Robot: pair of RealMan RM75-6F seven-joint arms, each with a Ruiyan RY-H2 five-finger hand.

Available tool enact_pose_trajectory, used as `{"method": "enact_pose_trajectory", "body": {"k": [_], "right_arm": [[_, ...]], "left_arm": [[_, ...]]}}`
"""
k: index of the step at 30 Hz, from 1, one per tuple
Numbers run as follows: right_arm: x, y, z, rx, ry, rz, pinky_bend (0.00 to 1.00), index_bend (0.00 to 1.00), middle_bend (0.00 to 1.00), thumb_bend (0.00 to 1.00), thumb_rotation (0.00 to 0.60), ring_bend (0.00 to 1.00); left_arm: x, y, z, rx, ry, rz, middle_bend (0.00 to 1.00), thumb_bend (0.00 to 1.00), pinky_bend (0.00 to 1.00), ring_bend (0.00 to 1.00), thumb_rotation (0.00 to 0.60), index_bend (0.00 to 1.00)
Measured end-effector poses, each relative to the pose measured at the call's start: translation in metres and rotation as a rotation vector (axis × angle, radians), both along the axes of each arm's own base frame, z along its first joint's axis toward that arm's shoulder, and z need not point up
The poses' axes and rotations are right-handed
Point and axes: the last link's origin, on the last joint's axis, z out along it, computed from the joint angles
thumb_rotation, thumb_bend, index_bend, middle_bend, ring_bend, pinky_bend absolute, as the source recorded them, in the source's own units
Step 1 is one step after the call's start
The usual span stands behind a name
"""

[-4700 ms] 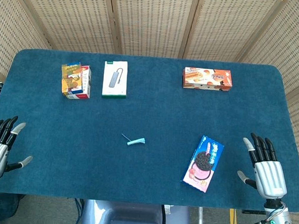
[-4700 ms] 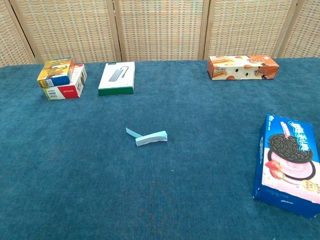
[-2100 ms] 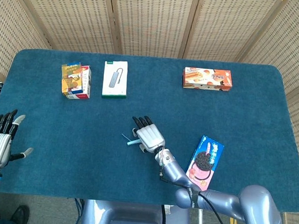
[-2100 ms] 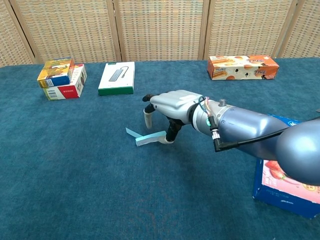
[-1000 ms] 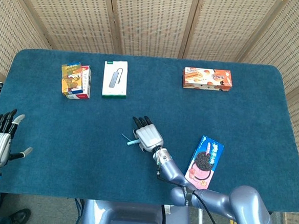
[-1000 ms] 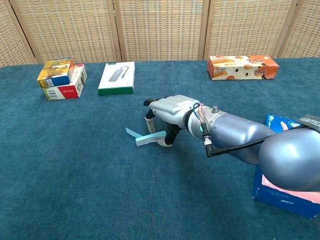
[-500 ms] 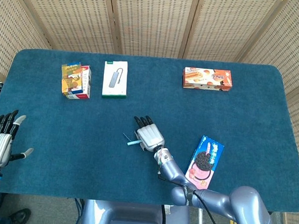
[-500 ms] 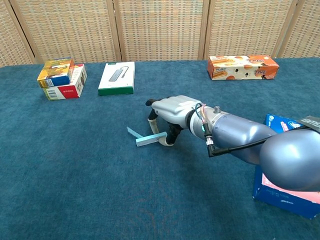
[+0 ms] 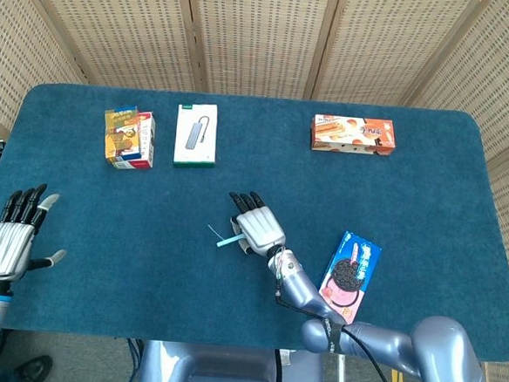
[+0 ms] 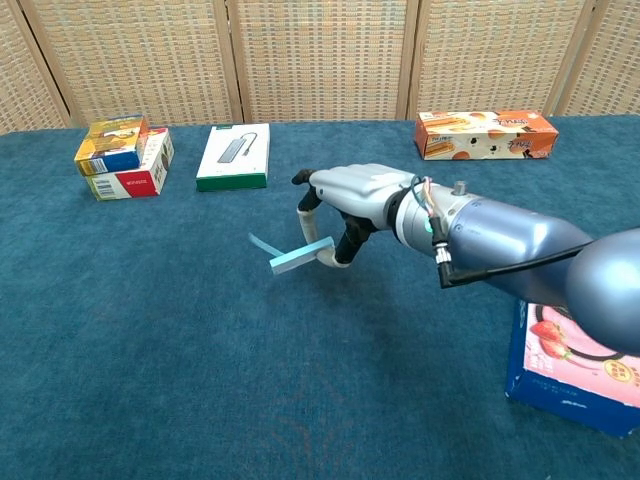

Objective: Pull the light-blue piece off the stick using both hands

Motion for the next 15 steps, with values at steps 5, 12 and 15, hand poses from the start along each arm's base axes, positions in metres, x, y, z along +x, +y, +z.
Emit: {"method": "enact_pose_trajectory", "body": {"k": [5, 12, 15], "right_arm": [[0.006, 0.002, 0.014, 0.017, -0.056, -0.018, 0.00, 0.54, 0.02, 0.44, 0.600, 0.00], [0.007, 0.004, 0.023, 0.010, -0.058, -0.012, 0.00, 0.54, 0.02, 0.44, 0.600, 0.00], [0.009, 0.007, 0.024, 0.005, -0.051, -0.003, 0.00, 0.54, 0.02, 0.44, 0.600, 0.00]], "left_arm": [[0.030, 0.033, -0.004, -0.034, 0.070, -0.129, 0.30, 0.00, 0.37, 0.57, 0.600, 0.00], [0.052, 0.073, -0.024, -0.060, 0.122, -0.261, 0.66, 0.00, 0.96, 0.88, 0.600, 0.04], [0.065, 0.090, -0.039, -0.098, 0.158, -0.306, 0.74, 0.00, 1.00, 0.93, 0.600, 0.15]]}}
